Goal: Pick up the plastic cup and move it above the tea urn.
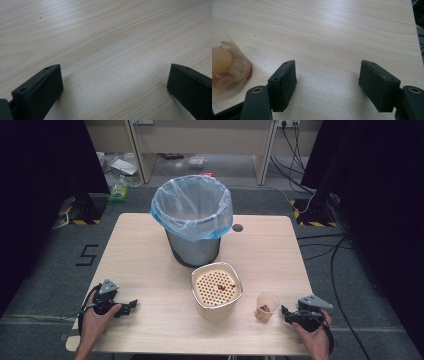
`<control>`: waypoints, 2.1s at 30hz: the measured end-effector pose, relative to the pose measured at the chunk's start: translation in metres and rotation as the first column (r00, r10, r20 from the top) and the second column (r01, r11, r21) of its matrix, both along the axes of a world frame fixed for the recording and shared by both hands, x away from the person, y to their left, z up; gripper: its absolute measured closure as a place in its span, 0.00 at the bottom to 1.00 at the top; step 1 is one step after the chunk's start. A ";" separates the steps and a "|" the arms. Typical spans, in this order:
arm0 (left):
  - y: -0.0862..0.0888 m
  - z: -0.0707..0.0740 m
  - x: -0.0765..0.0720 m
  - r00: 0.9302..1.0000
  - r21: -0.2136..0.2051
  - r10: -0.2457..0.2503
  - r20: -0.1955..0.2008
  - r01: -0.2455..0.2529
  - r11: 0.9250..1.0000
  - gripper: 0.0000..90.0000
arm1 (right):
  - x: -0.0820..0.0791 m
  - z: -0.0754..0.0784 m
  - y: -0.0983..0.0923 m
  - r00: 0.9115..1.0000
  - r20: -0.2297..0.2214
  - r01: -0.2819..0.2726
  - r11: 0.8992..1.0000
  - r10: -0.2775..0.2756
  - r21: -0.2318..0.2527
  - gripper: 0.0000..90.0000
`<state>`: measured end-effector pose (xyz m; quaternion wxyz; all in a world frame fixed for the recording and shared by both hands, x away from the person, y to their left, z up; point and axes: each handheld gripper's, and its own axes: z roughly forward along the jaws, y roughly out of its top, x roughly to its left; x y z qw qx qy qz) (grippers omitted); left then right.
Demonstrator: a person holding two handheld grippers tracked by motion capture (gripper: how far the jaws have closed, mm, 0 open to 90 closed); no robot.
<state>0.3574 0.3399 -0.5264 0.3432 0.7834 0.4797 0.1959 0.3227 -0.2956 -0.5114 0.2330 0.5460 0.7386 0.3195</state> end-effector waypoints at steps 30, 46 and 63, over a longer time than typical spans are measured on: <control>0.000 0.000 -0.001 1.000 0.001 0.002 -0.001 -0.002 1.000 0.00 | -0.013 0.093 0.017 0.993 0.096 -0.072 0.997 0.068 0.039 0.42; 0.000 0.000 0.000 1.000 0.001 0.002 -0.001 -0.002 1.000 0.00 | 0.003 0.094 0.053 0.983 0.043 -0.178 0.984 0.178 0.016 0.45; 0.000 0.000 -0.001 1.000 0.001 0.002 -0.001 -0.002 1.000 0.00 | 0.012 0.078 0.067 0.970 -0.058 -0.241 0.968 0.237 -0.066 0.69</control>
